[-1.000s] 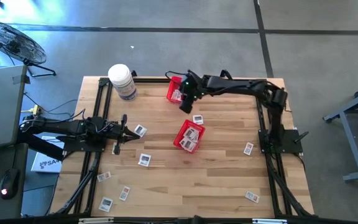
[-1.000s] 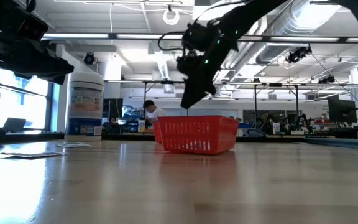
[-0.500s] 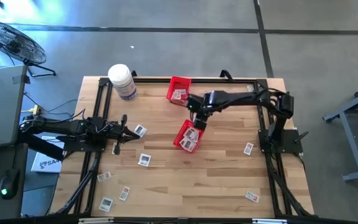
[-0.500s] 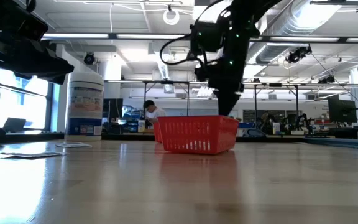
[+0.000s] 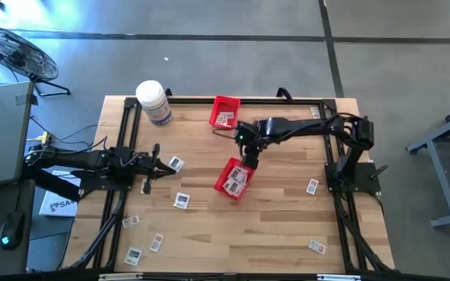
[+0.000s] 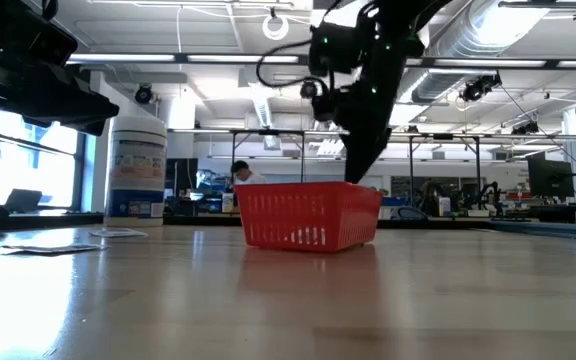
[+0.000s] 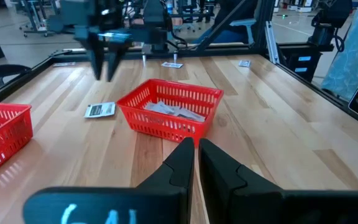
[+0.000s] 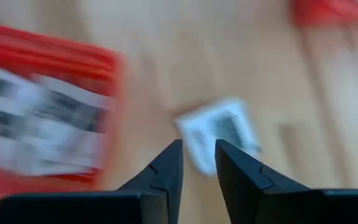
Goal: Pick & Place First Aid Supplies
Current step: Adjust the bottom red bin on the table, then put the white towelette pack into the bottom red bin
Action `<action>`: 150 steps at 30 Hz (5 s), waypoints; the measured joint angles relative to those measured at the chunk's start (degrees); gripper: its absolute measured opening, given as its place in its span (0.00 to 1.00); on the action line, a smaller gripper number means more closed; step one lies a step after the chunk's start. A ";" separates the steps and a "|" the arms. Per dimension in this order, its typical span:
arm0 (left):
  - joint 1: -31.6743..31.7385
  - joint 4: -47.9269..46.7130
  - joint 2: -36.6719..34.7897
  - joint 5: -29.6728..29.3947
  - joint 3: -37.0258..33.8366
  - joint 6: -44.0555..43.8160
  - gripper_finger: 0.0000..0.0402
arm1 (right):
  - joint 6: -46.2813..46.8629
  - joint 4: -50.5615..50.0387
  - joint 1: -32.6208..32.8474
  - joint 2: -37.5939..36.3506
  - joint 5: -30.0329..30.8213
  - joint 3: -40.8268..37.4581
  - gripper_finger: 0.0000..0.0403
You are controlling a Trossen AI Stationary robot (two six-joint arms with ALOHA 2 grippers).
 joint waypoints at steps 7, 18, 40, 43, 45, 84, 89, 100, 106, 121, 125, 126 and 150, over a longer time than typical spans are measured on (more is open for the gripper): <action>-0.01 0.00 0.00 0.00 0.00 0.00 0.05 | -3.63 4.11 -8.01 0.13 -5.54 -4.74 0.22; 0.01 0.00 0.01 0.00 0.00 0.00 0.05 | -18.37 22.81 -11.77 0.17 -10.14 -15.77 0.22; 0.01 0.00 0.01 0.00 0.00 0.00 0.05 | -13.38 11.14 -14.79 -7.00 -5.66 -18.03 0.22; -0.02 0.00 0.02 0.00 0.00 0.00 0.05 | -17.75 13.49 -17.10 -7.30 -10.42 -18.49 0.22; 0.01 0.00 0.02 0.00 0.00 0.00 0.05 | -21.15 14.91 -17.74 -6.93 -12.19 -18.51 0.22; 0.00 0.00 0.00 0.00 0.00 0.00 0.05 | 40.15 18.58 -1.35 0.92 18.34 -18.40 0.22; 0.00 0.00 0.00 -0.01 0.00 0.00 0.05 | 43.02 15.97 -1.35 1.29 18.24 -18.36 0.22; 0.00 0.00 0.02 0.00 0.00 0.00 0.05 | 43.83 16.01 -1.30 2.63 19.23 -18.20 0.20; 0.00 0.00 0.00 0.00 0.00 0.00 0.05 | 43.97 16.31 -1.26 3.85 19.22 -18.18 0.11; 0.00 0.00 0.00 0.00 0.00 0.00 0.05 | 42.66 17.36 -1.35 3.20 18.67 -17.57 0.01; -0.01 0.00 0.00 0.00 0.00 0.00 0.05 | 40.77 17.61 -1.48 2.61 18.54 -16.44 0.00; -0.02 0.00 0.00 0.00 0.00 0.00 0.05 | 40.57 17.72 -1.48 2.33 18.71 -16.15 0.00; 0.01 0.00 0.02 0.00 0.00 0.00 0.05 | 40.43 17.30 -1.78 4.67 21.39 -13.98 0.29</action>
